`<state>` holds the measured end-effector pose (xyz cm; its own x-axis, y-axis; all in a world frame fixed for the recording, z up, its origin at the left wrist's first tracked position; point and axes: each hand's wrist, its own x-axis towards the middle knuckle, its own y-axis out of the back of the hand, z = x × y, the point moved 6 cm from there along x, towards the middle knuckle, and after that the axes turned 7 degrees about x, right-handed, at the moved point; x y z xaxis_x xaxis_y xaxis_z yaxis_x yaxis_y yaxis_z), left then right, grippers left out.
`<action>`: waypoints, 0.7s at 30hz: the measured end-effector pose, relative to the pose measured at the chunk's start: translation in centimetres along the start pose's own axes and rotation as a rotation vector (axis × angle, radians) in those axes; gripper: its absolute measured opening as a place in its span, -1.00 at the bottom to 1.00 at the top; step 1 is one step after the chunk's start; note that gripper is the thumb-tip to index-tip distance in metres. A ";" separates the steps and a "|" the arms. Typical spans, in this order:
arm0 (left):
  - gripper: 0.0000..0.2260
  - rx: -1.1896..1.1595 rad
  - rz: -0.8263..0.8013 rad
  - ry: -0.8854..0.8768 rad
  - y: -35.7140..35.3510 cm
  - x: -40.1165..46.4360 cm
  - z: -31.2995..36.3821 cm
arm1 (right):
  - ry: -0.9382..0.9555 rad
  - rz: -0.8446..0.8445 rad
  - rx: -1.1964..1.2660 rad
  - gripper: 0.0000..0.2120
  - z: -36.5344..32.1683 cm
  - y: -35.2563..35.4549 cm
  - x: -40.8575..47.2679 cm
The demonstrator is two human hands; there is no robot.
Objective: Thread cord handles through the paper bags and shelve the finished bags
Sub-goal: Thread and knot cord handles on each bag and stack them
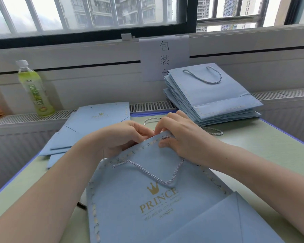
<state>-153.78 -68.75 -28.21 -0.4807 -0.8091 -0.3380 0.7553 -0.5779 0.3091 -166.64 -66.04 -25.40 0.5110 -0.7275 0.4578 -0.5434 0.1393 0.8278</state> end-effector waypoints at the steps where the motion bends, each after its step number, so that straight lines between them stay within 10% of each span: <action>1: -0.72 -0.018 -0.033 0.004 0.1 -0.1 0.0 | 0.010 0.012 0.011 -0.76 -0.1 0.2 0.0; 21: -0.86 0.319 0.020 -0.083 -0.2 -0.3 1.0 | 0.074 0.036 0.068 -0.75 -0.3 -0.2 -0.1</action>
<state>-154.23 -68.49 -27.32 -0.5116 -0.8191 -0.2597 0.5937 -0.5554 0.5823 -166.39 -65.83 -25.47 0.5368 -0.6709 0.5117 -0.6049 0.1168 0.7877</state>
